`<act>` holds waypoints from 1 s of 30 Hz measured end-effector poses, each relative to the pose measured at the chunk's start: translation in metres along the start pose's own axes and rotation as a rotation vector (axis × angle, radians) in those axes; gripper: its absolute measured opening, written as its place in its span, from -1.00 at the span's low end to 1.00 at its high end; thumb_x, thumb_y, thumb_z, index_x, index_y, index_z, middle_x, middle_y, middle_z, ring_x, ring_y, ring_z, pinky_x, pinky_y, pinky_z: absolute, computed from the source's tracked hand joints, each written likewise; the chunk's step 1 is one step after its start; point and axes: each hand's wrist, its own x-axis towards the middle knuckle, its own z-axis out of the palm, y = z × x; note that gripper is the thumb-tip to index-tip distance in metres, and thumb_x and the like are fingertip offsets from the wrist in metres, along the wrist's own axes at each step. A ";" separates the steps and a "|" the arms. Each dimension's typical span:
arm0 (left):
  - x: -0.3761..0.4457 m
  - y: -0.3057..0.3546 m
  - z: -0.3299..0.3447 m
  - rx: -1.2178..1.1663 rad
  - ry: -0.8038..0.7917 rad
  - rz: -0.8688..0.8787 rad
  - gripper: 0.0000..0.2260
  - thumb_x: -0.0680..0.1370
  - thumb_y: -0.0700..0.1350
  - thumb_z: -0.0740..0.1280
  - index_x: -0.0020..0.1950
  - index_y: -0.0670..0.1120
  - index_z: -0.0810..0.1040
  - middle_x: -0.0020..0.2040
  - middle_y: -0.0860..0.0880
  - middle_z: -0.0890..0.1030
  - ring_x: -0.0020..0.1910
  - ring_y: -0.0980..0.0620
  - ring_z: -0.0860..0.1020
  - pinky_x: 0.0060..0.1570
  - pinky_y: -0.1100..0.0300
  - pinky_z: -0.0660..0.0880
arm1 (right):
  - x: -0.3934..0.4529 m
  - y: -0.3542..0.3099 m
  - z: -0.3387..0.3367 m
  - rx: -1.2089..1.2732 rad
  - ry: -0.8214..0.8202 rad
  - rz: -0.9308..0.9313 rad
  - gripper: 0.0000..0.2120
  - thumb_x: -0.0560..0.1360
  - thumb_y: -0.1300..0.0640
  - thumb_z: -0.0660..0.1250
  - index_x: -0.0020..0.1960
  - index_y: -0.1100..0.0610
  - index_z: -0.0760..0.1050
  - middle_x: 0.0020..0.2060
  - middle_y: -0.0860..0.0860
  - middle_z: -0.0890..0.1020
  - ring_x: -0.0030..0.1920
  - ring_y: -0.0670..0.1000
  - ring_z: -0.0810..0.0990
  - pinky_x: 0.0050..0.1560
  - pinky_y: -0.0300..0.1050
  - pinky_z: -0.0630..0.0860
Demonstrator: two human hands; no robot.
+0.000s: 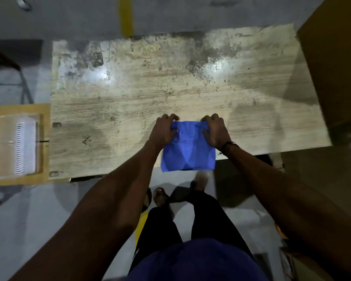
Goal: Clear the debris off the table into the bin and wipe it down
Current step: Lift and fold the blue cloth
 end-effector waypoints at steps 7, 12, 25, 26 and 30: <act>-0.012 0.026 -0.033 -0.129 0.092 0.014 -0.68 0.39 -0.13 0.37 0.09 -0.24 0.56 -0.22 -0.13 0.57 -0.19 -0.13 0.54 -0.23 0.11 0.18 | 0.006 -0.002 -0.051 0.164 0.031 -0.149 -0.73 0.49 0.17 0.25 0.09 0.27 0.60 -0.08 0.18 0.47 -0.04 0.29 0.55 -0.13 -0.10 0.19; -0.012 0.059 -0.084 -0.107 0.123 0.095 -0.73 0.38 -0.11 0.40 0.04 -0.18 0.58 -0.15 -0.20 0.66 -0.15 -0.11 0.58 -0.17 0.08 0.39 | 0.026 -0.011 -0.111 0.133 0.061 -0.321 -0.87 0.57 0.24 0.33 0.08 0.25 0.60 -0.11 0.20 0.55 -0.07 0.24 0.53 -0.12 -0.10 0.17; 0.005 0.160 -0.223 -0.037 0.330 0.177 -0.89 0.49 -0.33 0.50 -0.07 -0.17 0.65 -0.13 -0.05 0.66 -0.31 0.33 0.56 -0.16 0.40 0.50 | 0.081 -0.091 -0.315 -0.005 0.154 -0.640 -0.91 0.56 0.32 0.42 0.03 0.20 0.66 -0.12 0.03 0.70 -0.10 0.02 0.60 -0.09 -0.17 0.37; 0.008 0.165 -0.235 -0.028 0.366 0.176 -0.92 0.50 -0.33 0.51 -0.06 -0.21 0.66 -0.15 -0.06 0.64 -0.32 0.33 0.55 -0.22 0.48 0.43 | 0.086 -0.097 -0.329 -0.019 0.157 -0.660 -0.92 0.57 0.30 0.42 0.03 0.19 0.66 -0.10 0.05 0.72 -0.10 0.02 0.61 -0.08 -0.14 0.39; 0.009 0.193 -0.285 0.033 0.459 0.154 -0.90 0.54 -0.17 0.55 -0.07 -0.15 0.67 -0.17 -0.05 0.65 -0.27 0.09 0.55 -0.24 0.39 0.41 | 0.100 -0.124 -0.382 -0.074 0.210 -0.722 -0.94 0.58 0.27 0.45 0.05 0.21 0.68 -0.07 0.09 0.74 -0.05 0.04 0.63 -0.07 -0.12 0.41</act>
